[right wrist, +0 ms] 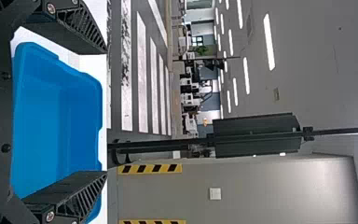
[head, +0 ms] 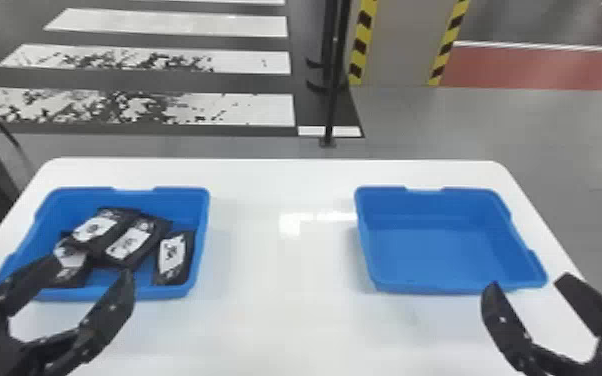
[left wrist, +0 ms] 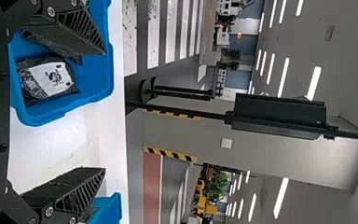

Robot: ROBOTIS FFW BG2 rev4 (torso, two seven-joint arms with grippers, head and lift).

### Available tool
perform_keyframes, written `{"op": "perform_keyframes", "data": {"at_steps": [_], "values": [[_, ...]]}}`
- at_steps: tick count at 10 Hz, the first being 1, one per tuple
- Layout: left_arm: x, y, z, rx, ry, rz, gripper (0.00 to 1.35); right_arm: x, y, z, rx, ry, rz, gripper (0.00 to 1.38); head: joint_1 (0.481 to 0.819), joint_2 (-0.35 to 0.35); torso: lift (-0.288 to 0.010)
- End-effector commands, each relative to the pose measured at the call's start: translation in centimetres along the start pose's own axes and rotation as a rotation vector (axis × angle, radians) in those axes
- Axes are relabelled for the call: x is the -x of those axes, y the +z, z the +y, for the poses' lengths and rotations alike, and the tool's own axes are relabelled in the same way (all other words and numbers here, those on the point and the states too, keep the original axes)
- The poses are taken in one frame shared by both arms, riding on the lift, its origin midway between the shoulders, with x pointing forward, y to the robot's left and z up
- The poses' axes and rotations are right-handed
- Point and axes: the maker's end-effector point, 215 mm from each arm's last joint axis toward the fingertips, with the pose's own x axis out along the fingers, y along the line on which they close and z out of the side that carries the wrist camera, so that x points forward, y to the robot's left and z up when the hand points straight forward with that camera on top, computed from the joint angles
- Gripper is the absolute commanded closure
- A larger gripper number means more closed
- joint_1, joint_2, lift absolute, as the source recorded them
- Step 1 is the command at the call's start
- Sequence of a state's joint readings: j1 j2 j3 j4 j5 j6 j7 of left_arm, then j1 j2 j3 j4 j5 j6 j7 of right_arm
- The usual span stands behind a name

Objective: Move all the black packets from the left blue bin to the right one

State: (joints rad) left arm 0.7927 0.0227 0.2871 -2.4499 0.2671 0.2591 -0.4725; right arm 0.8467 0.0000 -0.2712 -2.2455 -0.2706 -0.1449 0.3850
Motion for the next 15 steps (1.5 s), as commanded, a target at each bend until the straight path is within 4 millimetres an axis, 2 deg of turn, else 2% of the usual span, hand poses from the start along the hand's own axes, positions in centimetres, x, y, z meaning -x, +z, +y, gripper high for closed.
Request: {"op": "perform_keyframes", "data": {"at_steps": [1,5,8,10,12,15], "values": [[0.0,-0.3,0.0,0.005,0.001,0.006,0.14,0.0,-0.2,-0.1,-0.004,-0.002,0.002,0.1,0.695,-0.069,-0.14],[0.0,-0.3,0.0,0.01,-0.001,0.009,0.14,0.0,-0.3,-0.2,-0.013,-0.004,0.001,0.1,0.695,-0.07,-0.14],[-0.4,-1.1,0.3,0.02,0.001,0.025,0.14,0.1,-0.5,-0.2,-0.021,-0.007,0.003,0.1,0.695,-0.072,-0.14],[-2.0,-1.6,1.7,0.031,0.013,0.042,0.14,0.0,-0.4,-0.2,-0.019,-0.006,0.001,0.1,0.695,-0.069,-0.14],[-4.3,-2.9,3.3,0.053,0.017,0.082,0.14,0.0,-0.4,-0.2,-0.022,-0.006,0.0,0.1,0.695,-0.056,-0.14],[-7.8,-6.5,6.1,0.108,0.04,0.194,0.15,-0.2,-0.8,-0.3,-0.033,-0.007,0.001,0.1,0.695,-0.035,-0.14]]}}
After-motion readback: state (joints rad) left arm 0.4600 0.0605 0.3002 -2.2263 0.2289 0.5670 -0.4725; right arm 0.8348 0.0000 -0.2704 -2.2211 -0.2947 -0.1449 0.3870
